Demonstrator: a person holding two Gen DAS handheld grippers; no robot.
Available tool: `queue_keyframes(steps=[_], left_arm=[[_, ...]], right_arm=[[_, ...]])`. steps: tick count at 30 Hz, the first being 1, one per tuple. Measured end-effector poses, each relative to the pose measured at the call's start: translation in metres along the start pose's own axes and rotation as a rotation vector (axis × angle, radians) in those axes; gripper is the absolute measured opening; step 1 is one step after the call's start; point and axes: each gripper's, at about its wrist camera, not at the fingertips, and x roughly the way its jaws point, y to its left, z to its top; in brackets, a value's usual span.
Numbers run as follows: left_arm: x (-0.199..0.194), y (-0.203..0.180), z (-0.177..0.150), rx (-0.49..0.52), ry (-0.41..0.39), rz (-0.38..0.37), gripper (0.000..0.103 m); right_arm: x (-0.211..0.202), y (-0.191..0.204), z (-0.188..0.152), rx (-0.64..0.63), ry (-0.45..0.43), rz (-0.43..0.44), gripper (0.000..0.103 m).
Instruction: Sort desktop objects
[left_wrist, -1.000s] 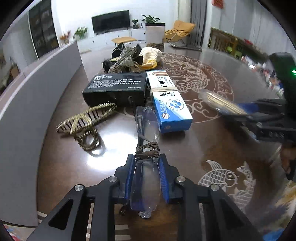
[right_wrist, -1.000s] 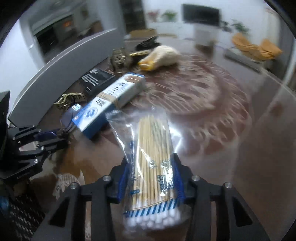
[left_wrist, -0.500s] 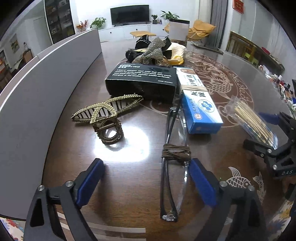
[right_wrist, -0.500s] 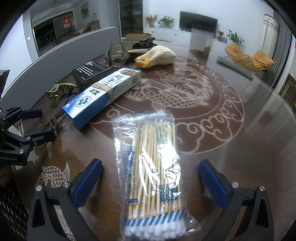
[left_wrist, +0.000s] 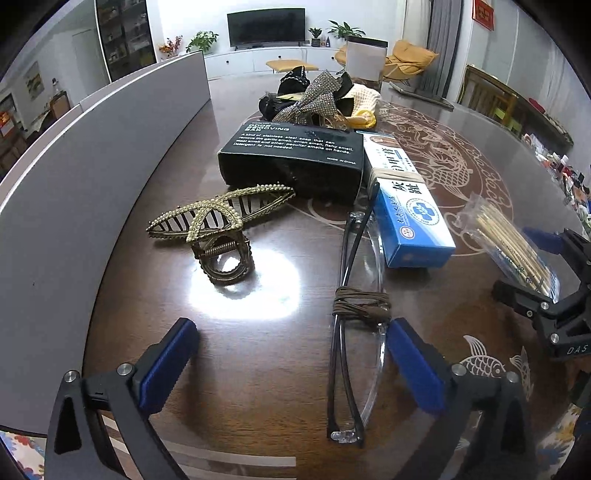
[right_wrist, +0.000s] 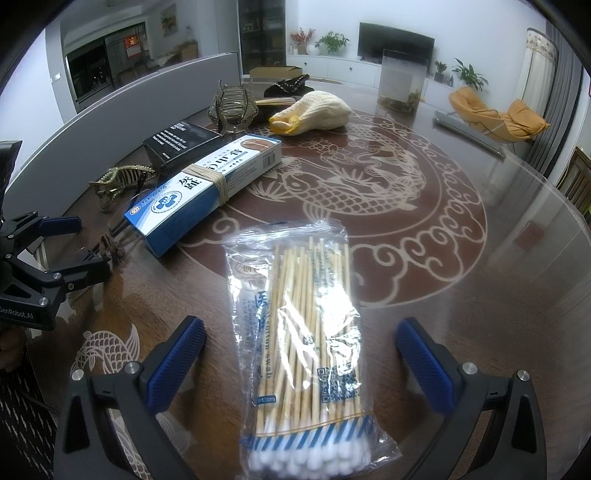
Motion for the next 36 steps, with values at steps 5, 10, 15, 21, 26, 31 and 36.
queue_keyframes(steps=[5, 10, 15, 21, 26, 31, 36], left_arm=[[0.0, -0.002, 0.001, -0.002, 0.0, 0.002, 0.103], [0.001, -0.002, 0.002, -0.003, 0.002, 0.003, 0.103], [0.001, -0.002, 0.002, -0.004, 0.002, 0.004, 0.103], [0.001, -0.002, 0.002, -0.005, 0.001, 0.003, 0.103], [0.002, -0.002, 0.004, 0.001, -0.003, -0.004, 0.103], [-0.009, -0.008, 0.009, 0.058, -0.036, -0.049, 0.023], [-0.031, 0.0, 0.004, -0.032, -0.037, -0.16, 0.022]], right_arm=[[0.0, -0.001, 0.0, 0.0, 0.0, 0.0, 0.103], [0.0, 0.0, 0.0, 0.0, 0.0, 0.0, 0.103], [0.0, -0.001, 0.0, -0.001, 0.0, 0.0, 0.103], [-0.001, -0.001, -0.001, -0.001, -0.001, 0.0, 0.103], [-0.001, -0.003, -0.002, -0.01, 0.021, 0.013, 0.103], [-0.021, -0.011, 0.0, 0.002, 0.068, 0.073, 0.03], [-0.06, -0.016, -0.002, 0.094, 0.017, 0.153, 0.03]])
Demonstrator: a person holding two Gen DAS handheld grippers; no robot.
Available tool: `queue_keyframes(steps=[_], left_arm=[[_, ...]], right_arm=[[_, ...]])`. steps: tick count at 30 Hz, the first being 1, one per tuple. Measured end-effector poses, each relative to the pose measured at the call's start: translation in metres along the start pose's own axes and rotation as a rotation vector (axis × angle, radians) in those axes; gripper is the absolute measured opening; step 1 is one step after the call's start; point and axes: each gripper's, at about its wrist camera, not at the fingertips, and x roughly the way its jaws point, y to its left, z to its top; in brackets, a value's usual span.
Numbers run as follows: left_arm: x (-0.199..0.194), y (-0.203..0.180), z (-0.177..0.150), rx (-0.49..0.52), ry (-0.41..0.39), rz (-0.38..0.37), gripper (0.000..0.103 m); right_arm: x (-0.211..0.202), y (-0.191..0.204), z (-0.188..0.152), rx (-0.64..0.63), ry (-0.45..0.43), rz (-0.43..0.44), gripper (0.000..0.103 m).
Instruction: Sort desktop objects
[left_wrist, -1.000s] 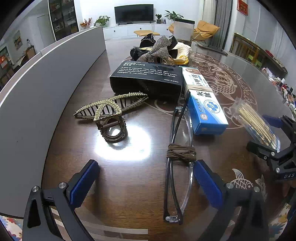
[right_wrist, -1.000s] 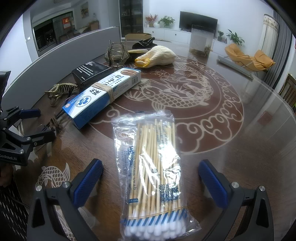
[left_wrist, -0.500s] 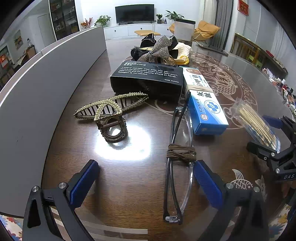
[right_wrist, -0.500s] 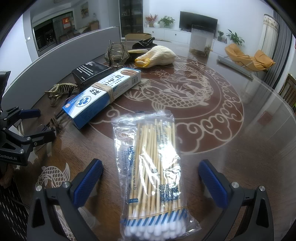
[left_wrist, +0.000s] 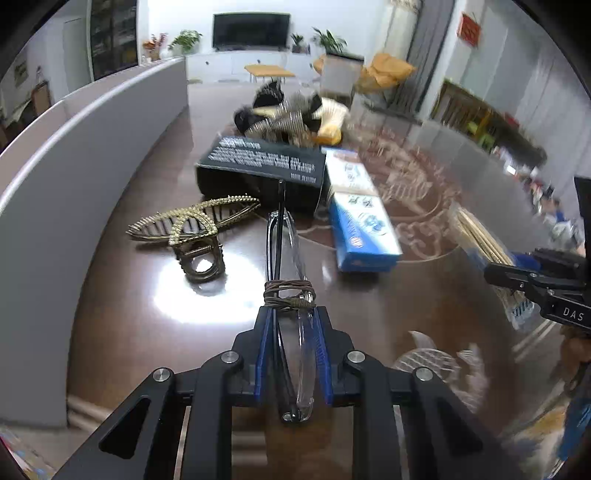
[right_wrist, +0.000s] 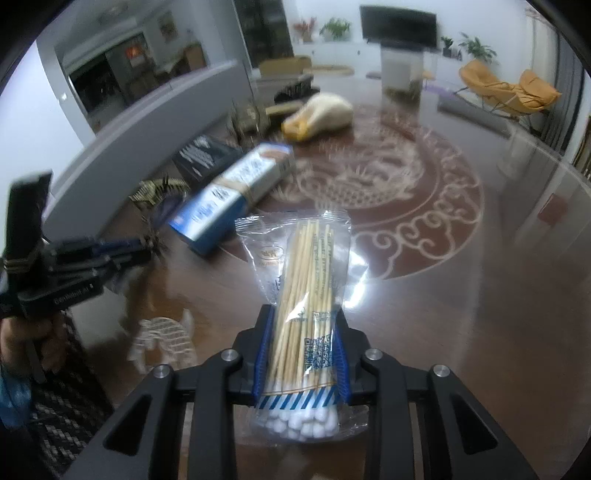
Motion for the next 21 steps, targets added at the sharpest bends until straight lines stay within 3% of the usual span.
queue_keyframes(steps=[5, 11, 17, 21], left_arm=[[-0.047, 0.0, -0.012, -0.026, -0.081, -0.01, 0.022], [-0.101, 0.023, -0.008, -0.097, -0.187, 0.005, 0.022], [-0.161, 0.098, 0.022, -0.172, -0.282, 0.099, 0.022], [-0.162, 0.179, 0.044, -0.251, -0.235, 0.214, 0.022]], right_arm=[[-0.014, -0.006, -0.006, 0.085, -0.029, 0.034, 0.03], [-0.024, 0.019, 0.014, 0.072, -0.089, 0.104, 0.03], [-0.025, 0.103, 0.082, -0.082, -0.176, 0.248, 0.03], [-0.011, 0.191, 0.132, -0.19, -0.211, 0.37, 0.03]])
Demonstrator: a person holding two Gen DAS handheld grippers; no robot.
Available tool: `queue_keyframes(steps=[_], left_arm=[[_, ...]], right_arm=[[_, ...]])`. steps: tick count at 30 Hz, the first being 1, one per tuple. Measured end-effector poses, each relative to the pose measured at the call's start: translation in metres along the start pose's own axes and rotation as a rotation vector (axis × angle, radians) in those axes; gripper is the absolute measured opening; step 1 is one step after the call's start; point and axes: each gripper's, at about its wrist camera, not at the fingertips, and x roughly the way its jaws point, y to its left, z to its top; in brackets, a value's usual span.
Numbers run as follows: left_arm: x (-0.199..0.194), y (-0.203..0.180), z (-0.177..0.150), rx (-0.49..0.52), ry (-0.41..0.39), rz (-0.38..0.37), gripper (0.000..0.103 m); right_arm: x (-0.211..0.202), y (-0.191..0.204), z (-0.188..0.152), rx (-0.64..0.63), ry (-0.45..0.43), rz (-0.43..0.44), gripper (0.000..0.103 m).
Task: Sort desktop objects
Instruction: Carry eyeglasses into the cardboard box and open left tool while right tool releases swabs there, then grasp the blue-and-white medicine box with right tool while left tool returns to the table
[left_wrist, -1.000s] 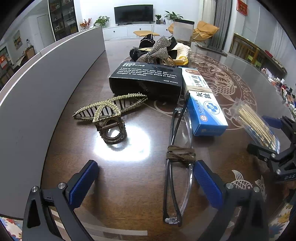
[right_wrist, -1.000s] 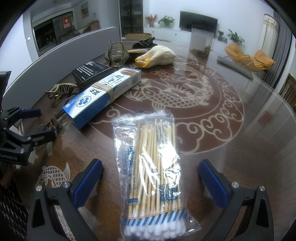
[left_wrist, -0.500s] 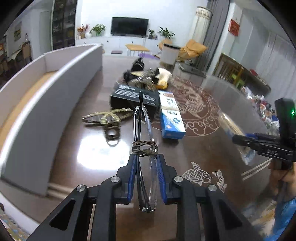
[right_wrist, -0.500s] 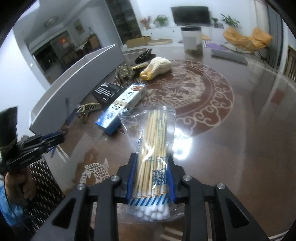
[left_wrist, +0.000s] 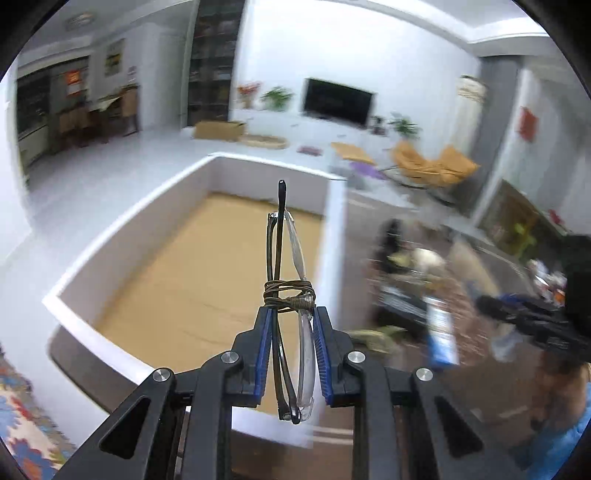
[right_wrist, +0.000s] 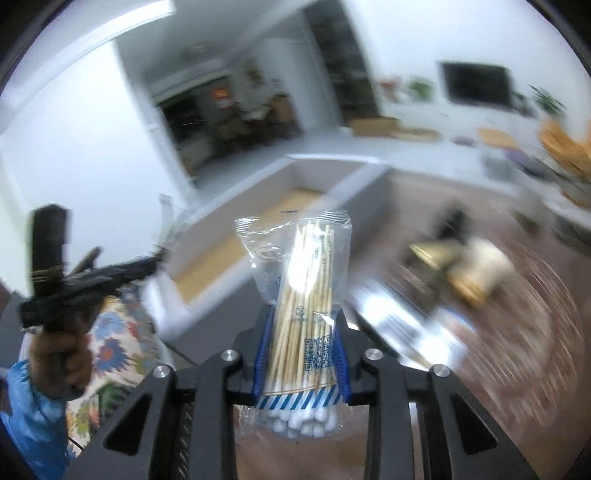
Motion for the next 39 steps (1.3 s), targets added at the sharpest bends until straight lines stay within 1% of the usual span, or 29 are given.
queue_keyframes(steps=[2, 3, 4, 5, 7, 8, 10, 11, 12, 13, 14, 15, 16, 18, 20, 21, 22, 23, 25, 28, 30, 31, 32, 33, 35, 36, 37, 38, 39], left_arm=[[0.018, 0.028, 0.01, -0.033, 0.033, 0.057, 0.022], [0.029, 0.043, 0.015, -0.05, 0.052, 0.089, 0.022], [0.039, 0.055, 0.018, -0.068, 0.074, 0.112, 0.022], [0.052, 0.069, 0.02, -0.093, 0.1, 0.134, 0.022], [0.069, 0.084, 0.016, -0.118, 0.134, 0.155, 0.022], [0.077, 0.088, 0.016, -0.118, 0.148, 0.17, 0.022], [0.089, 0.093, 0.016, -0.096, 0.165, 0.219, 0.025], [0.093, 0.094, 0.017, -0.084, 0.165, 0.257, 0.029], [0.097, 0.095, 0.018, -0.073, 0.168, 0.308, 0.038], [0.102, 0.094, 0.018, -0.067, 0.176, 0.327, 0.048], [0.107, 0.094, 0.02, -0.055, 0.185, 0.329, 0.07], [0.112, 0.094, 0.021, -0.028, 0.185, 0.329, 0.081], [0.118, 0.091, 0.021, 0.008, 0.188, 0.344, 0.082], [0.133, 0.085, 0.02, 0.075, 0.223, 0.365, 0.082], [0.15, 0.085, 0.015, 0.125, 0.292, 0.362, 0.082], [0.154, 0.086, 0.011, 0.145, 0.316, 0.367, 0.079], [0.156, 0.083, 0.011, 0.173, 0.311, 0.386, 0.08], [0.158, 0.08, 0.012, 0.187, 0.298, 0.391, 0.085], [0.159, 0.077, 0.008, 0.21, 0.276, 0.412, 0.085], [0.157, 0.076, 0.002, 0.216, 0.261, 0.401, 0.085], [0.155, 0.068, -0.004, 0.22, 0.251, 0.395, 0.085], [0.16, 0.07, 0.003, 0.221, 0.248, 0.39, 0.085], [0.161, 0.069, 0.001, 0.225, 0.242, 0.39, 0.085], [0.16, 0.069, 0.001, 0.228, 0.233, 0.396, 0.085], [0.154, 0.067, -0.001, 0.227, 0.193, 0.417, 0.085], [0.141, 0.061, 0.0, 0.211, 0.13, 0.406, 0.085], [0.12, 0.056, -0.002, 0.195, 0.083, 0.386, 0.085], [0.102, 0.049, 0.0, 0.174, 0.027, 0.35, 0.085], [0.083, 0.048, -0.001, 0.163, -0.007, 0.322, 0.088]], right_arm=[[0.046, 0.035, 0.029, -0.012, -0.006, 0.065, 0.03], [0.071, 0.049, 0.037, 0.001, 0.001, 0.089, 0.03], [0.088, 0.058, 0.042, 0.008, 0.01, 0.103, 0.03], [0.113, 0.07, 0.048, 0.009, 0.033, 0.116, 0.03], [0.165, 0.09, 0.052, -0.021, 0.095, 0.101, 0.03], [0.183, 0.096, 0.051, -0.035, 0.129, 0.093, 0.03], [0.22, 0.103, 0.046, -0.053, 0.232, 0.06, 0.035], [0.23, 0.104, 0.044, -0.057, 0.271, 0.036, 0.047], [0.237, 0.106, 0.041, -0.066, 0.298, 0.017, 0.067], [0.24, 0.108, 0.038, -0.088, 0.306, 0.007, 0.077], [0.241, 0.11, 0.036, -0.116, 0.304, -0.011, 0.09], [0.241, 0.114, 0.032, -0.162, 0.307, -0.061, 0.091], [0.243, 0.118, 0.026, -0.217, 0.319, -0.105, 0.091], [0.247, 0.12, 0.018, -0.269, 0.335, -0.144, 0.091], [0.237, 0.122, 0.004, -0.356, 0.31, -0.205, 0.091], [0.238, 0.122, -0.002, -0.394, 0.303, -0.234, 0.092], [0.238, 0.126, -0.007, -0.435, 0.286, -0.249, 0.092], [0.238, 0.127, -0.01, -0.453, 0.275, -0.256, 0.092], [0.232, 0.127, -0.013, -0.476, 0.252, -0.265, 0.092], [0.231, 0.122, -0.013, -0.467, 0.237, -0.262, 0.092], [0.226, 0.125, -0.014, -0.469, 0.219, -0.263, 0.092], [0.226, 0.124, -0.013, -0.474, 0.203, -0.263, 0.092], [0.225, 0.123, -0.014, -0.474, 0.186, -0.259, 0.092], [0.221, 0.121, -0.012, -0.462, 0.168, -0.244, 0.091], [0.193, 0.113, -0.004, -0.412, 0.086, -0.227, 0.091], [0.176, 0.108, 0.0, -0.39, 0.028, -0.222, 0.093], [0.152, 0.101, 0.003, -0.371, -0.033, -0.218, 0.095], [0.132, 0.095, 0.003, -0.362, -0.075, -0.223, 0.103], [0.109, 0.085, 0.0, -0.351, -0.119, -0.239, 0.103]])
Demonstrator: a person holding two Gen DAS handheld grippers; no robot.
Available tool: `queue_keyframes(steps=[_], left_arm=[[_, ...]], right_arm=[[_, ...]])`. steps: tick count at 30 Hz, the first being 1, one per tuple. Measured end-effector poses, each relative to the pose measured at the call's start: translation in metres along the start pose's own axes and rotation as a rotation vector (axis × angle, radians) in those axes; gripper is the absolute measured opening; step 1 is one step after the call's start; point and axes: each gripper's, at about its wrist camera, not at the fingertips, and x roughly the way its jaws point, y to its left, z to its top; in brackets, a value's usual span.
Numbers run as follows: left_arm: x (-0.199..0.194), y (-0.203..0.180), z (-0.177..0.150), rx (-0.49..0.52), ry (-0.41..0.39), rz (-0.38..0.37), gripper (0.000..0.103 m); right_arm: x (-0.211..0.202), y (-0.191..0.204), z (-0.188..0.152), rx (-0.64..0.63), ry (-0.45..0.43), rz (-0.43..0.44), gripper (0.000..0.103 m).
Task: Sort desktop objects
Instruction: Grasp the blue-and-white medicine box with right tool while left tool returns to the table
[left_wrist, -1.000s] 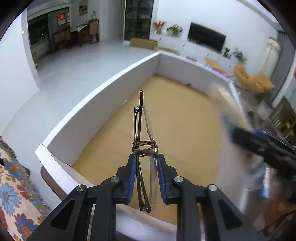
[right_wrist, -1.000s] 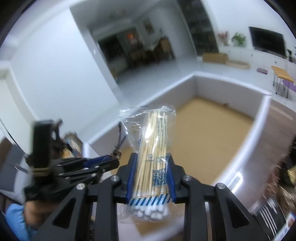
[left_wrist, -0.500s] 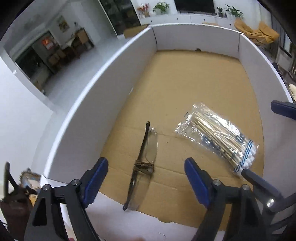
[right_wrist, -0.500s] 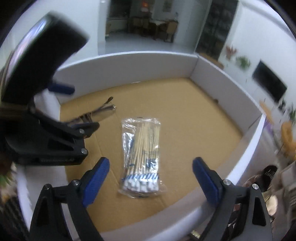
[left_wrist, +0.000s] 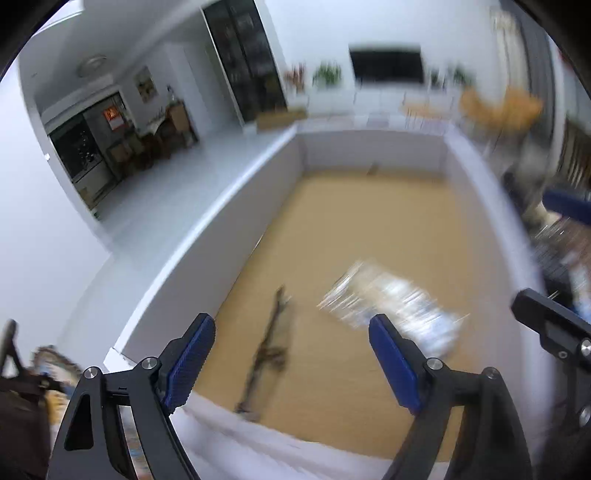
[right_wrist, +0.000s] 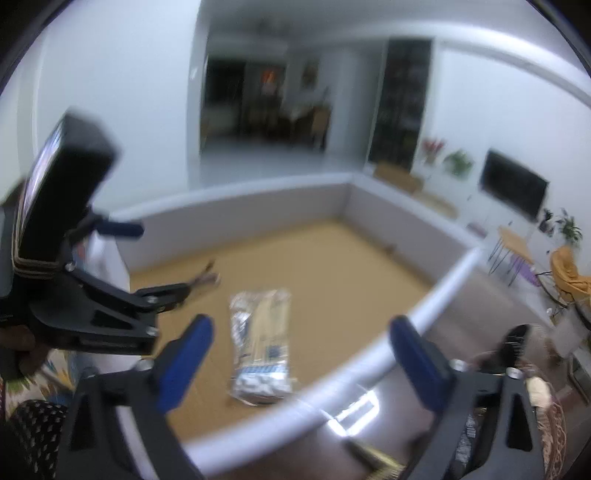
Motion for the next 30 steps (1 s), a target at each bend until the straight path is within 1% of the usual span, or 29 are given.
queue_keyframes(steps=[1, 2, 4, 5, 6, 7, 8, 10, 12, 13, 14, 16, 17, 18, 19, 20, 21, 22, 24, 26, 30], left_arm=[[-0.015, -0.004, 0.001, -0.013, -0.034, -0.028, 0.091], [-0.031, -0.012, 0.001, -0.019, -0.07, -0.054, 0.098], [-0.063, -0.03, -0.001, -0.007, -0.131, -0.103, 0.099], [-0.074, -0.043, -0.003, 0.016, -0.153, -0.138, 0.1], [-0.082, -0.054, -0.006, 0.038, -0.165, -0.163, 0.101], [-0.091, -0.069, -0.009, 0.069, -0.174, -0.194, 0.102], [-0.094, -0.086, -0.012, 0.109, -0.172, -0.23, 0.103], [-0.101, -0.12, -0.017, 0.181, -0.15, -0.271, 0.103], [-0.107, -0.155, -0.027, 0.258, -0.126, -0.277, 0.103], [-0.107, -0.171, -0.032, 0.289, -0.114, -0.278, 0.103], [-0.106, -0.18, -0.036, 0.311, -0.104, -0.282, 0.103], [-0.106, -0.196, -0.045, 0.345, -0.08, -0.286, 0.103], [-0.104, -0.199, -0.048, 0.356, -0.069, -0.284, 0.103], [-0.104, -0.202, -0.053, 0.365, -0.055, -0.283, 0.103], [-0.101, -0.203, -0.055, 0.369, -0.037, -0.283, 0.103], [-0.097, -0.202, -0.056, 0.37, -0.017, -0.284, 0.103], [-0.094, -0.201, -0.059, 0.369, 0.0, -0.288, 0.103], [-0.089, -0.201, -0.058, 0.37, 0.018, -0.295, 0.103], [-0.079, -0.209, -0.052, 0.385, 0.04, -0.305, 0.103], [-0.068, -0.22, -0.043, 0.419, 0.055, -0.307, 0.103], [-0.037, -0.247, -0.026, 0.487, 0.103, -0.324, 0.103]], right_arm=[[-0.023, -0.018, -0.008, 0.021, -0.02, -0.033, 0.103], [-0.043, -0.033, -0.018, 0.045, -0.026, -0.062, 0.103], [-0.086, -0.073, -0.05, 0.126, -0.018, -0.135, 0.103], [-0.101, -0.089, -0.066, 0.169, 0.004, -0.169, 0.103], [-0.112, -0.114, -0.091, 0.24, 0.069, -0.213, 0.103], [-0.116, -0.13, -0.107, 0.291, 0.122, -0.222, 0.103], [-0.116, -0.145, -0.122, 0.348, 0.179, -0.213, 0.103], [-0.109, -0.172, -0.147, 0.475, 0.264, -0.163, 0.103], [-0.094, -0.177, -0.155, 0.547, 0.299, -0.104, 0.103], [-0.082, -0.179, -0.155, 0.563, 0.317, -0.084, 0.103], [-0.07, -0.178, -0.155, 0.561, 0.336, -0.081, 0.103], [-0.044, -0.179, -0.163, 0.544, 0.413, -0.098, 0.103], [-0.032, -0.18, -0.163, 0.538, 0.441, -0.091, 0.102], [-0.025, -0.18, -0.165, 0.526, 0.454, -0.089, 0.096], [-0.021, -0.179, -0.164, 0.482, 0.44, -0.118, 0.092], [-0.019, -0.179, -0.163, 0.452, 0.443, -0.134, 0.072], [-0.018, -0.181, -0.164, 0.424, 0.44, -0.151, 0.059], [-0.019, -0.186, -0.167, 0.422, 0.431, -0.151, 0.057], [-0.026, -0.192, -0.178, 0.414, 0.424, -0.176, 0.046], [-0.04, -0.203, -0.19, 0.4, 0.423, -0.215, 0.046], [-0.077, -0.222, -0.215, 0.439, 0.413, -0.266, 0.046]])
